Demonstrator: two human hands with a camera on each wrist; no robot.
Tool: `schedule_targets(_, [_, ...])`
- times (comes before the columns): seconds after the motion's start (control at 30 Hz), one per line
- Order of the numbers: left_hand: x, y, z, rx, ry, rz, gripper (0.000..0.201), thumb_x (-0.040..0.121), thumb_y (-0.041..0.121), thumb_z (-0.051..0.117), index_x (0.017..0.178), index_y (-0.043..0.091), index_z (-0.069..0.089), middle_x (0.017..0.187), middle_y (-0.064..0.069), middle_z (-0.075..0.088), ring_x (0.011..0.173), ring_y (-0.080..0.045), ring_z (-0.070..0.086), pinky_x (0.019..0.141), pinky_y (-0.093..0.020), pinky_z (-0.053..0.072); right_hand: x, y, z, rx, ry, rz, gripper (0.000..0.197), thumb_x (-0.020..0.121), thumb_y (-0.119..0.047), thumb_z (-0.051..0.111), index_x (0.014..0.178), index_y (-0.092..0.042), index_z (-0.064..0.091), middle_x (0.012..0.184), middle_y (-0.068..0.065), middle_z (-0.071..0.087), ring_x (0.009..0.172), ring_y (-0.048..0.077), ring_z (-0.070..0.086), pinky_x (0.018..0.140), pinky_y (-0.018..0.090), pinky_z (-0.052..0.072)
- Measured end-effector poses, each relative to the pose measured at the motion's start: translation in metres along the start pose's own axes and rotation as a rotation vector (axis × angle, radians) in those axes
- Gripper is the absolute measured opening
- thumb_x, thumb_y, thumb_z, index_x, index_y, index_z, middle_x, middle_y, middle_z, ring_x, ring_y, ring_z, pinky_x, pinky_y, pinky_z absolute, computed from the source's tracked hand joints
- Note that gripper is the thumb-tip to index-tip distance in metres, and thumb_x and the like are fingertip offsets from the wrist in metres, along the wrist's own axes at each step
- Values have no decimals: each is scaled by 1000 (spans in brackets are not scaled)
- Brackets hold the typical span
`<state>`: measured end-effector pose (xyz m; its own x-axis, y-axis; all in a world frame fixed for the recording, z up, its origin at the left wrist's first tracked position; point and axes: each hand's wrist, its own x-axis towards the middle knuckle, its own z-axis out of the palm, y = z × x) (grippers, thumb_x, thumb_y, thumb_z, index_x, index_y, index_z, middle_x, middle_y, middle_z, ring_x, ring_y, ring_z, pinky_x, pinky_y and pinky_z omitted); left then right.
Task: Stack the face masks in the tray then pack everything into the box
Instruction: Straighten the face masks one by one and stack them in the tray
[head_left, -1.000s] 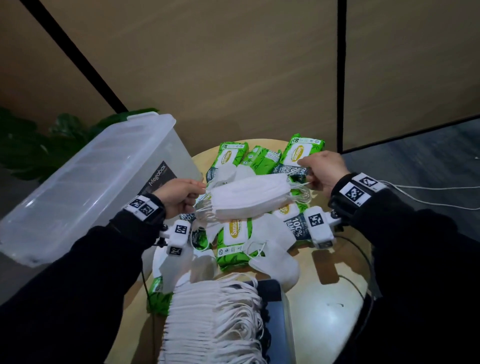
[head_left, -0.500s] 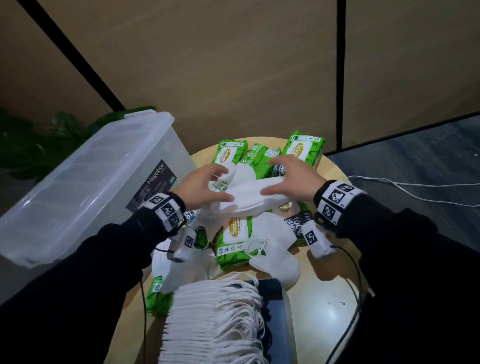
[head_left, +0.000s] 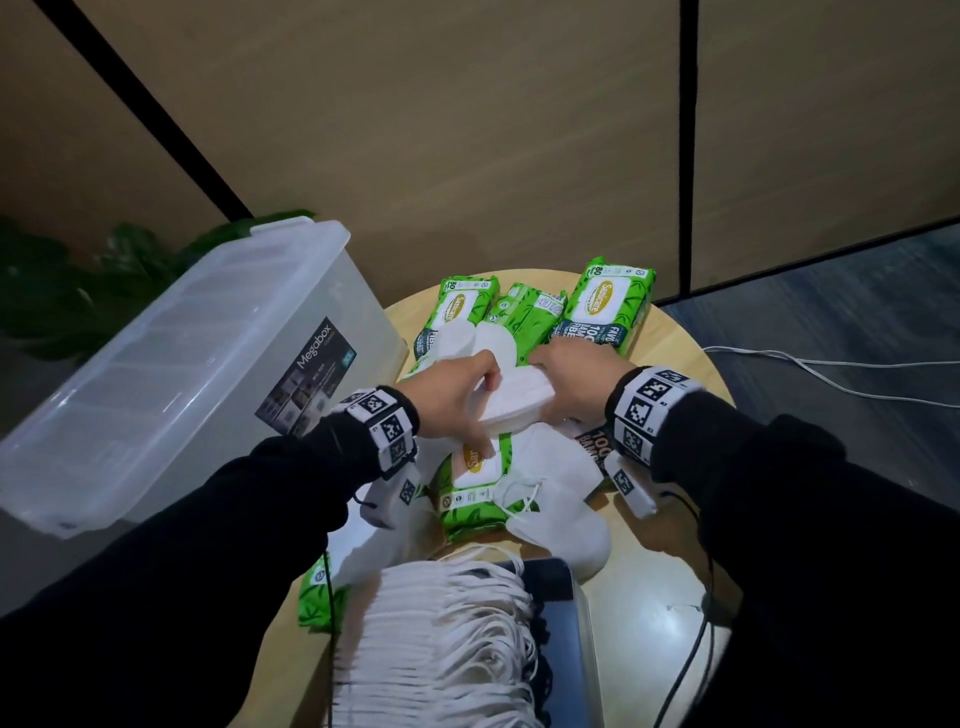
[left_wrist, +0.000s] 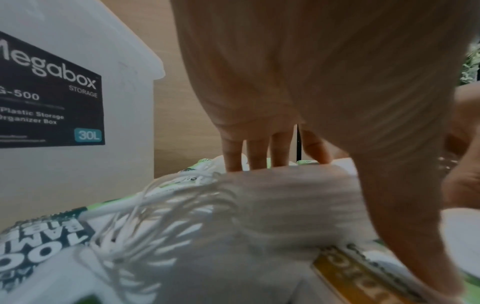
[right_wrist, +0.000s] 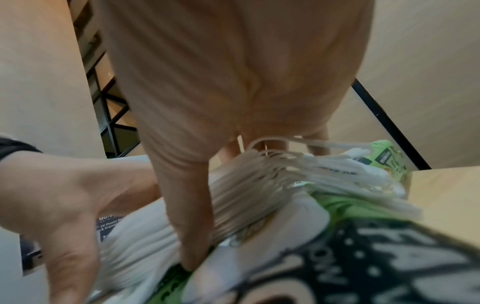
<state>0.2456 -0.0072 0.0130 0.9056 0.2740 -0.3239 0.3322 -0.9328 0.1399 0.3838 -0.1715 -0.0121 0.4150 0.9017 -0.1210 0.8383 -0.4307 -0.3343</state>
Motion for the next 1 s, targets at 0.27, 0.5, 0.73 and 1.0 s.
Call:
schedule_targets(0.27, [2,-13,-3,-237,26,-81,62,79,58,78,133,45,51,136,-2,64,122,-19,60,108,-38,46,1,0,7,-59,69,-73,63,72,-33,77,131,-26,55,113,-1,51,114,25,50,96,49,46])
schedule_targets(0.5, [0,-7,-5,-33,145,29,65,77,53,80,132,24,60,117,5,65,107,-18,59,89,-36,47,3,-3,10,-77,216,-149,74,69,-38,83,133,-31,48,118,-1,47,112,24,46,94,47,41])
schedule_targets(0.73, [-3,1,6,33,150,33,67,83,55,74,135,22,47,122,-1,58,107,-23,58,86,-41,48,4,1,9,-64,122,-135,49,88,-54,65,127,-26,51,117,0,62,113,27,58,97,50,38])
schedule_targets(1.0, [-3,11,9,69,161,-5,62,85,56,74,130,23,45,110,-9,70,97,-30,64,75,-39,50,6,3,13,-79,173,-174,33,90,-40,68,114,-25,52,106,-2,67,105,26,64,92,48,36])
